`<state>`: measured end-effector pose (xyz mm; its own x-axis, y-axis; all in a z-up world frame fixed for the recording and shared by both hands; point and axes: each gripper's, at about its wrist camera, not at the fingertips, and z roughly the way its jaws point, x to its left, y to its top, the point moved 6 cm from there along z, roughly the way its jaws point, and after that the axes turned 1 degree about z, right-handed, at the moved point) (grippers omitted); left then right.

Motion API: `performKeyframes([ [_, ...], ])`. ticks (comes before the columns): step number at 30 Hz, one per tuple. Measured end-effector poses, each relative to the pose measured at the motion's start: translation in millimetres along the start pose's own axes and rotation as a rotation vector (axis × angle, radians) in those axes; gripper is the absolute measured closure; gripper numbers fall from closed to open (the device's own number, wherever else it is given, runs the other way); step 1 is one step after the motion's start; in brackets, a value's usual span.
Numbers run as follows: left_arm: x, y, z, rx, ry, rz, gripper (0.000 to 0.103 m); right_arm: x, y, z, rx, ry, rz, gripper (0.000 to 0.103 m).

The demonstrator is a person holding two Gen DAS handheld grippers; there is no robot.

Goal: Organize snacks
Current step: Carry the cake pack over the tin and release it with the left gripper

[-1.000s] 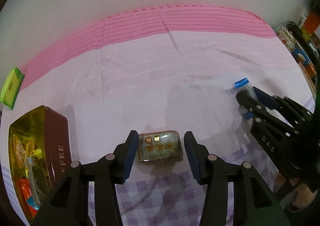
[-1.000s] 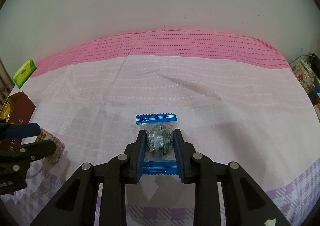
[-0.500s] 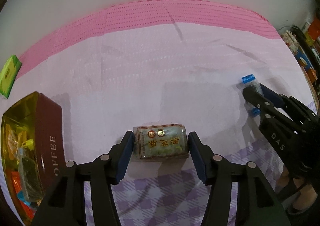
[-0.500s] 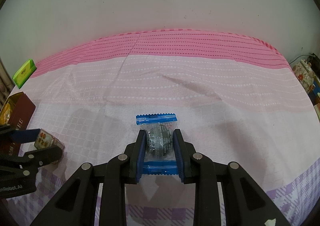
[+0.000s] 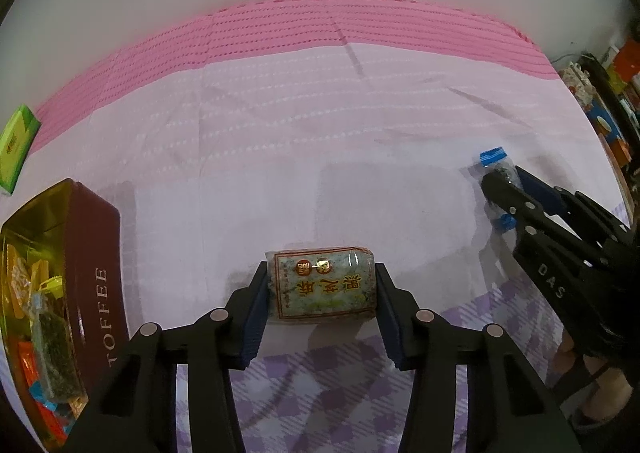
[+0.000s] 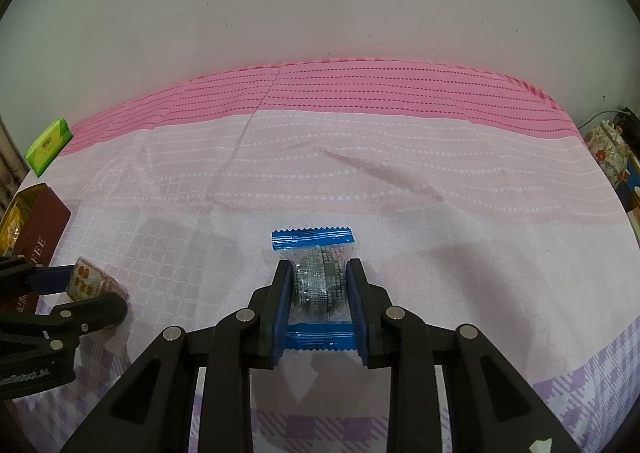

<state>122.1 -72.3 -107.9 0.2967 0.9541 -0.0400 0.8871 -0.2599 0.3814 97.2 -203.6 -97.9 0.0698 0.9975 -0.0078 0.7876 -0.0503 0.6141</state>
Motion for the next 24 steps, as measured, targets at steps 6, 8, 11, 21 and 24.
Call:
performKeyframes([
  [6, 1, 0, -18, -0.013, -0.003, -0.003, 0.054, 0, 0, 0, 0.0, -0.002, -0.001, 0.077],
  [8, 4, -1, -28, -0.021, -0.005, -0.012, 0.054, 0, 0, 0, 0.0, -0.003, -0.003, 0.077],
  [11, 10, -2, -46, -0.038, -0.002, -0.022, 0.054, 0, 0, 0, 0.001, -0.006, -0.006, 0.077],
  [21, 61, -4, -86, -0.083, 0.069, -0.065, 0.054, 2, -1, 0, 0.002, -0.022, -0.022, 0.076],
  [24, 86, -10, -90, -0.085, 0.106, -0.095, 0.054, 3, -1, 0, 0.003, -0.028, -0.026, 0.076],
])
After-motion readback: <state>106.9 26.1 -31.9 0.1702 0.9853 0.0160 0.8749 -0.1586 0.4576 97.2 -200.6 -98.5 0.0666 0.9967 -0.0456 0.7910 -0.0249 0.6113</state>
